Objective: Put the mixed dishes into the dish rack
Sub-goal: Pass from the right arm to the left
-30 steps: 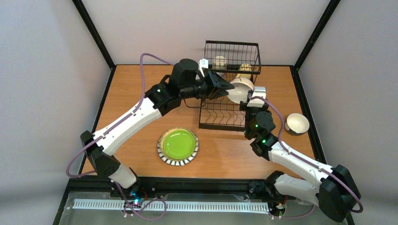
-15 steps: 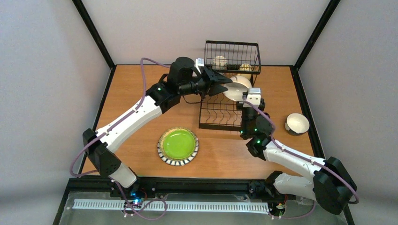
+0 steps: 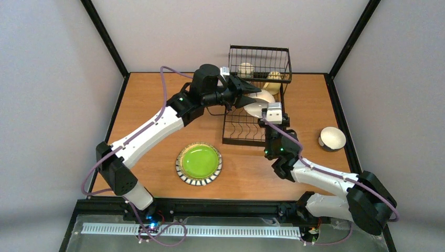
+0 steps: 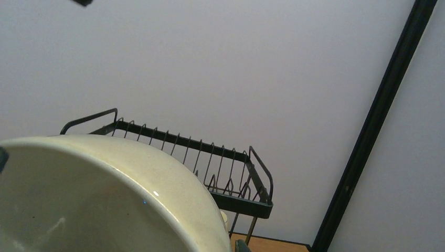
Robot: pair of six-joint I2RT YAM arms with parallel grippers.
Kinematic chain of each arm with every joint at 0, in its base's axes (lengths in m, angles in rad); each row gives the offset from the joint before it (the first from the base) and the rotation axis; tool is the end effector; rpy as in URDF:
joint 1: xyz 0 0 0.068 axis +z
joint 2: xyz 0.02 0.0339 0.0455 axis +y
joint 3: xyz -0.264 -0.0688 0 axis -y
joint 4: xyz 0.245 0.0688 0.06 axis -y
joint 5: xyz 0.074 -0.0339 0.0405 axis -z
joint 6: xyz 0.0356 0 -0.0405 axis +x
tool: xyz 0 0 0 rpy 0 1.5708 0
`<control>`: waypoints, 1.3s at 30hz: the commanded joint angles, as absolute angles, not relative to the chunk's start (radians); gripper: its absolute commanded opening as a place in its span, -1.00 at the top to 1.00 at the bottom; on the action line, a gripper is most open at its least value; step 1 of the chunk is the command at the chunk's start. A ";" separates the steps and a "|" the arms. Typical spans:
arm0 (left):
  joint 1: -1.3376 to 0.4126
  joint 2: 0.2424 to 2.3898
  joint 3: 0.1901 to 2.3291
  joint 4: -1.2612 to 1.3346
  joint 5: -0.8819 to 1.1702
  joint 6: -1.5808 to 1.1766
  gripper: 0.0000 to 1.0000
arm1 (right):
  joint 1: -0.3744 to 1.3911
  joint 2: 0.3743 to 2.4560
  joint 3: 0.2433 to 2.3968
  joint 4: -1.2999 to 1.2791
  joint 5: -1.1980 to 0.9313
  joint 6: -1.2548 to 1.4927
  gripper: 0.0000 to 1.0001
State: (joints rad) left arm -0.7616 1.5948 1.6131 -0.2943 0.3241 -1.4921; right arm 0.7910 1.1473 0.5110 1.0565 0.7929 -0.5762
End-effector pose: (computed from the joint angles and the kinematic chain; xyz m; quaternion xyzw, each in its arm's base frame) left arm 0.2628 -0.2662 0.4125 -0.1903 0.7700 -0.5928 0.1394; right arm 0.1830 0.1490 0.2972 -0.0658 0.5937 -0.1259 0.7920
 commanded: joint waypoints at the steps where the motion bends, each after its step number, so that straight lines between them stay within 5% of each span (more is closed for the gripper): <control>1: -0.752 1.618 1.665 -0.298 0.312 -1.514 -0.96 | 0.811 1.148 0.505 1.340 0.789 -0.616 0.96; 39: -0.746 1.552 1.633 -0.428 0.186 -1.451 -0.96 | 0.784 1.298 0.633 1.541 0.783 -0.763 0.96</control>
